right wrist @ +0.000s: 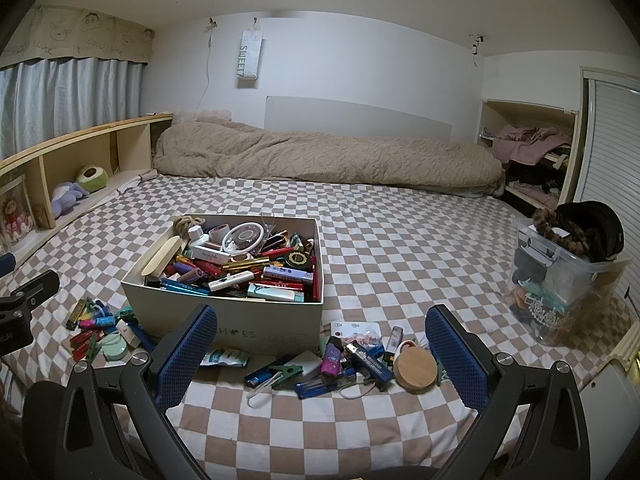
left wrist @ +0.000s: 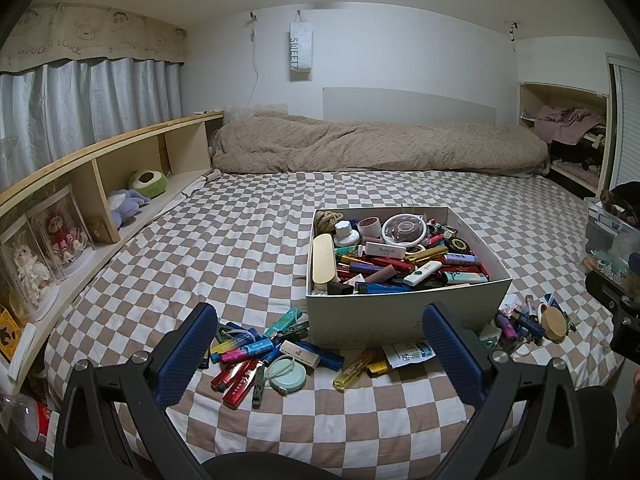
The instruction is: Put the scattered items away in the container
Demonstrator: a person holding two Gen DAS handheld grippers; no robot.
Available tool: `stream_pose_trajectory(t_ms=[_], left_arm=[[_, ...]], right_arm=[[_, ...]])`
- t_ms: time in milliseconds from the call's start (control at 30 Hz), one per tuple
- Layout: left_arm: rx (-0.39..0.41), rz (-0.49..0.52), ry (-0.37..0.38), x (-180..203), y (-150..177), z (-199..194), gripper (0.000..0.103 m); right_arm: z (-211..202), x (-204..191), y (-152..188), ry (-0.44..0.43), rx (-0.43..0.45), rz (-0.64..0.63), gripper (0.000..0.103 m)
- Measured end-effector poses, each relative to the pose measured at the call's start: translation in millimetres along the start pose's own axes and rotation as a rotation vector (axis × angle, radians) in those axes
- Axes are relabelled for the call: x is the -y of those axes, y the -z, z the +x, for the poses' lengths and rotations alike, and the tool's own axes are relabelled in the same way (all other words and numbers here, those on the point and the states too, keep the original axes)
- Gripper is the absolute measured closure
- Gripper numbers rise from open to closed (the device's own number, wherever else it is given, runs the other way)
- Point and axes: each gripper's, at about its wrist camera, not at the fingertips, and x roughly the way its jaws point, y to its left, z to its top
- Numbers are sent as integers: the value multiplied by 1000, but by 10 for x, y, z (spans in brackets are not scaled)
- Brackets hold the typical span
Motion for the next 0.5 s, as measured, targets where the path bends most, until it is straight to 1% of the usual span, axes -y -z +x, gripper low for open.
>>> stream_pose_trajectory(t_ms=[500], left_arm=[[1, 3, -1, 4, 1, 0, 0]], right_arm=[[2, -10, 5, 3, -3, -1, 0]])
